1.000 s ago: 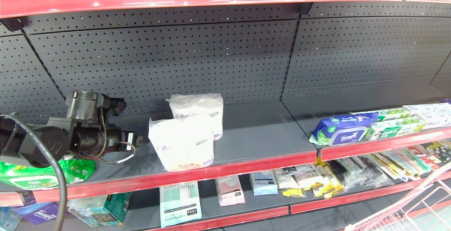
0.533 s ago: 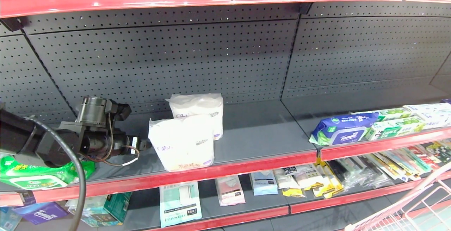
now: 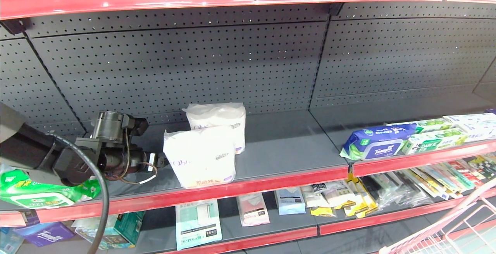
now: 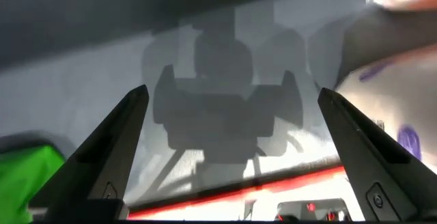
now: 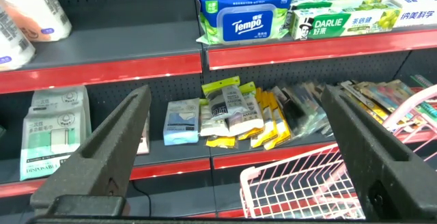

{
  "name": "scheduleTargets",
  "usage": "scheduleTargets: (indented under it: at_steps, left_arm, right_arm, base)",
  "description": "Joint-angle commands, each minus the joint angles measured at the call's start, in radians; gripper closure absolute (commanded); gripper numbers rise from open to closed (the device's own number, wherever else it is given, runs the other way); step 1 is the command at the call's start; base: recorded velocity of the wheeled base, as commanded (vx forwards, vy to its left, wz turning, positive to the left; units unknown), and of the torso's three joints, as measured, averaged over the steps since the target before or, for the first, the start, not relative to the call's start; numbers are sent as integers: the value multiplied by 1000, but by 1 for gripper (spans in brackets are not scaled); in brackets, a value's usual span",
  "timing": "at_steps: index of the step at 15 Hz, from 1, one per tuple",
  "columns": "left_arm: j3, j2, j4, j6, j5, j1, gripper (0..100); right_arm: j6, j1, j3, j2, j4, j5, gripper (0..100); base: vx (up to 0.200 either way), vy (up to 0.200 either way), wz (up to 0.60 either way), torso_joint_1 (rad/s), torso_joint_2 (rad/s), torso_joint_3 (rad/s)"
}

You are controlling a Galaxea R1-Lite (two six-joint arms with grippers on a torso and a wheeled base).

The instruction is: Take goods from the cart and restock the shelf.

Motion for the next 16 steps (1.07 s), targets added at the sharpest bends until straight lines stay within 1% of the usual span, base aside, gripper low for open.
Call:
scheduleTargets:
  at_steps: [1, 6, 8, 10, 13, 16]
  left_arm:
    - [-1, 29, -6, 0, -2, -3, 0]
    - [-8, 49, -10, 0, -7, -17, 0]
    - [-7, 61, -32, 0, -7, -31, 0]
    - [-12, 64, -30, 0, -7, -48, 0]
    - [-24, 72, -30, 0, -7, -52, 0]
    - [-30, 73, -30, 0, -7, -75, 0]
  right_arm:
    - [-1, 0, 0, 1, 0, 0, 0]
    - [1, 0, 0, 3, 0, 0, 0]
    - [-1, 0, 0, 1, 0, 0, 0]
    - [1, 0, 0, 3, 0, 0, 0]
    - [-1, 0, 0, 1, 0, 0, 0]
    - [1, 0, 0, 1, 0, 0, 0]
  base:
    - [0, 0, 0, 0, 0, 0]
    - [0, 0, 0, 0, 0, 0]
    - [0, 0, 0, 0, 0, 0]
    - [0, 0, 0, 0, 0, 0]
    - [0, 0, 0, 0, 0, 0]
    - [0, 0, 0, 0, 0, 0]
